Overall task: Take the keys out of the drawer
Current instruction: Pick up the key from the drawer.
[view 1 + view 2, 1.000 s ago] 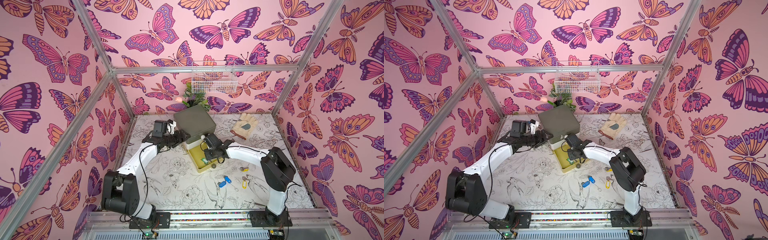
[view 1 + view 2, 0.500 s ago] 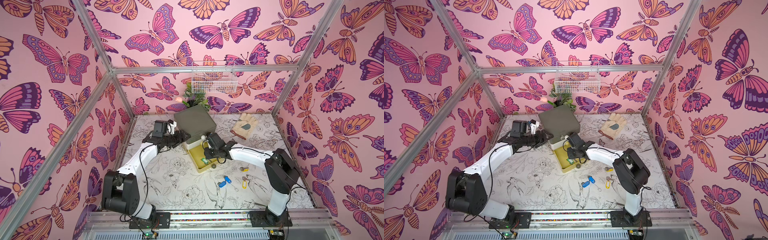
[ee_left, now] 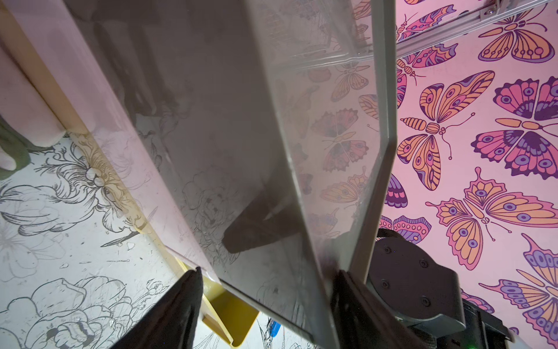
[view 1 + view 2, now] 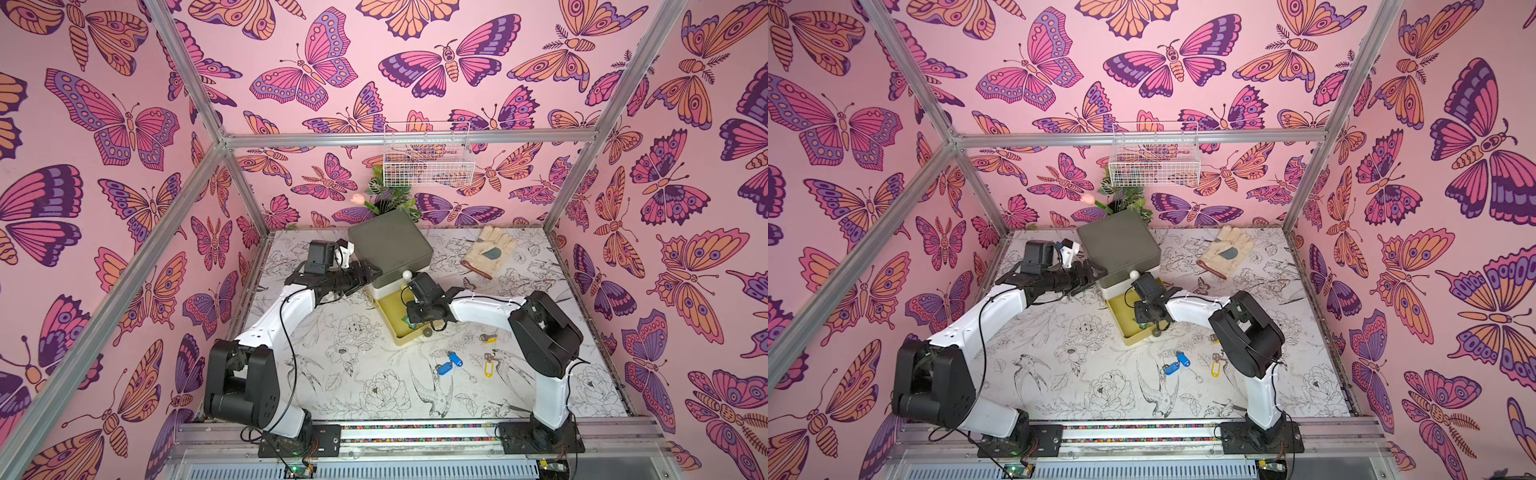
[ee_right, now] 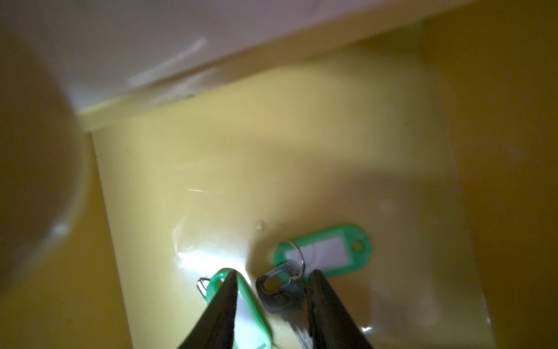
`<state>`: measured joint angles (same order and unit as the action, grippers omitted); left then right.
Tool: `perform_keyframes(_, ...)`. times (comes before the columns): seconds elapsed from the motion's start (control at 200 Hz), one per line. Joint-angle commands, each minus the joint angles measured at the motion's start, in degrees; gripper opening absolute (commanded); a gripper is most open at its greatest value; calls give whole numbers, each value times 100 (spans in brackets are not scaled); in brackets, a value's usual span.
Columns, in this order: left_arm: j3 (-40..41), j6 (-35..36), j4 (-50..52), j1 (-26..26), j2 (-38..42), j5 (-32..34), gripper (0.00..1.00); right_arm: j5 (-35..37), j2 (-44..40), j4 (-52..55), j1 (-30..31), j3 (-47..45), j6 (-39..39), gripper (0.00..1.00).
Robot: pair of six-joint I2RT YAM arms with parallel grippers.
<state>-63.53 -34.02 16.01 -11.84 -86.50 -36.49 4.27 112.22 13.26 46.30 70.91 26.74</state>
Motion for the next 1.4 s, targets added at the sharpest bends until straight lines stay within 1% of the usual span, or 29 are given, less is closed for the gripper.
perform_keyframes(0.0, 464, 440, 1622, -38, -472, 318, 75, 170, 266, 109, 10, 276, -119, 39)
perform_keyframes(0.06, 473, 451, 1620, -38, -482, 318, 75, 173, 371, 143, 14, 338, -125, 35)
perform_keyframes(0.15, 499, 460, 1624, -29, -494, 310, 75, 231, 542, 220, 14, 433, -147, 21)
perform_keyframes(0.26, 560, 473, 1631, -22, -490, 296, 75, 313, 647, 171, 13, 421, -156, 10)
perform_keyframes(0.285, 580, 470, 1623, -21, -486, 296, 75, 320, 650, 177, 11, 418, -157, 5)
perform_keyframes(0.325, 600, 469, 1619, -12, -475, 303, 75, 340, 651, 170, 15, 414, -161, 0)
perform_keyframes(0.446, 652, 477, 1622, -4, -474, 323, 75, 410, 498, 212, 12, 373, -189, 0)
perform_keyframes(0.801, 599, 460, 1602, -7, -508, 345, 75, 566, -680, 144, 16, 56, -76, 0)
perform_keyframes(1.066, 591, 442, 1578, -10, -477, 351, 75, 822, -1501, 697, -29, -57, -33, 0)
perform_keyframes(1.152, 588, 429, 1573, -3, -473, 345, 75, 936, -1886, 902, -203, -246, -14, 0)
perform_keyframes(1.267, 590, 406, 1549, -7, -446, 349, 75, 974, -2490, 1035, -648, -610, -59, 0)
perform_keyframes(1.337, 579, 410, 1547, -3, -458, 332, 75, 929, -2645, 1116, -858, -764, -153, 0)
perform_keyframes(1.397, 574, 414, 1537, -7, -464, 335, 75, 852, -2700, 1223, -916, -829, -202, 0)
